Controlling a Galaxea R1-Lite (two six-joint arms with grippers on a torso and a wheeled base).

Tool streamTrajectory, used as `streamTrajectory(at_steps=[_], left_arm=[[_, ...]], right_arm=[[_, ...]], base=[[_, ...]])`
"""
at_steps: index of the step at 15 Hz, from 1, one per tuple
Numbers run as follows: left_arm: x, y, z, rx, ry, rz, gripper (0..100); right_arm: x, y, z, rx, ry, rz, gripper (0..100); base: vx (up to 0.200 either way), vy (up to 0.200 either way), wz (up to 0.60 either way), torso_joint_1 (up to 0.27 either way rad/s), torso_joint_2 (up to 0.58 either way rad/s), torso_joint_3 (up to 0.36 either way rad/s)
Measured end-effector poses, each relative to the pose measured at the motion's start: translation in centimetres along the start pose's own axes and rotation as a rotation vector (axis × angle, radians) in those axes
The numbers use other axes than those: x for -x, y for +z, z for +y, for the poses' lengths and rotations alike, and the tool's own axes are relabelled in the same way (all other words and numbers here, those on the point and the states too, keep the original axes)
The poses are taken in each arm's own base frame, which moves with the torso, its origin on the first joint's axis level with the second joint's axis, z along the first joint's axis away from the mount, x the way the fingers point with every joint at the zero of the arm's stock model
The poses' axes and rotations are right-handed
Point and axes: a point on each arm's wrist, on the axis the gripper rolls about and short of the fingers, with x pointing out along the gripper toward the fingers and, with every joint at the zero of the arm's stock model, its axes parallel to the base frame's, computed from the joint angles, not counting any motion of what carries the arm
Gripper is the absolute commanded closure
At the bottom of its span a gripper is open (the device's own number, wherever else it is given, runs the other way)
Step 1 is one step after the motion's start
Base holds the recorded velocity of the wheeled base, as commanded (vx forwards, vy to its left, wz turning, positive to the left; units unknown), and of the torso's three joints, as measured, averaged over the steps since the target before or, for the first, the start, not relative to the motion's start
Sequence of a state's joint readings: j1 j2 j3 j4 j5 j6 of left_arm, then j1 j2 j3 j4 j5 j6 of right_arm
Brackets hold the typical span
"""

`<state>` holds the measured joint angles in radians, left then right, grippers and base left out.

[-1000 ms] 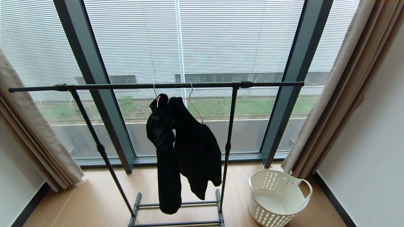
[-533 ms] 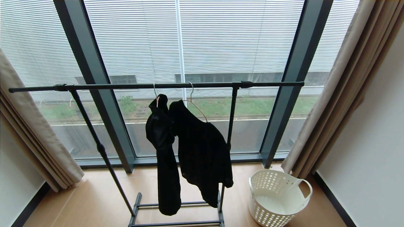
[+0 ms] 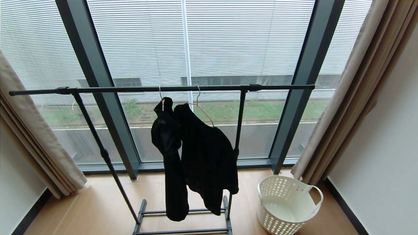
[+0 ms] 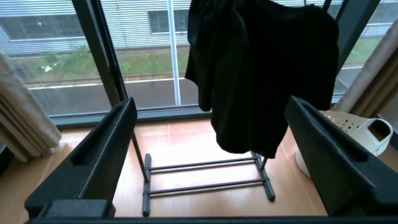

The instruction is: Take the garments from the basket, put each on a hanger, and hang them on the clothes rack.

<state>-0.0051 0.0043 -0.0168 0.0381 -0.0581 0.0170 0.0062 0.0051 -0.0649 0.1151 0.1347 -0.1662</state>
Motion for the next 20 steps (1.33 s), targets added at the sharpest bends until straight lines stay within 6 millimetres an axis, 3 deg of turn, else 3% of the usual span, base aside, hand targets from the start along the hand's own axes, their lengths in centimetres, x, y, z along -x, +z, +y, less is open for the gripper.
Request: streamTrajectory(at_steps=[9,16,20], left_arm=[[0.03,0.0,-0.01,0.013,0.002,-0.005,0],[0.03,0.0,-0.01,0.013,0.002,-0.005,0],[0.03,0.0,-0.01,0.013,0.002,-0.005,0]], right_arm=[[-0.34,-0.1,-0.74,-0.122,-0.321,-0.059,0],[-0.43,0.32,-0.49,-0.134,-0.179,-0.127,0],[-0.52,-0.27,-0.35,-0.139,-0.151,-0.072,0]], base=[[0.0,0.0,0.0,0.0,0.0,0.0],[0.0,0.0,0.0,0.0,0.0,0.0],[0.0,0.0,0.0,0.0,0.0,0.0]])
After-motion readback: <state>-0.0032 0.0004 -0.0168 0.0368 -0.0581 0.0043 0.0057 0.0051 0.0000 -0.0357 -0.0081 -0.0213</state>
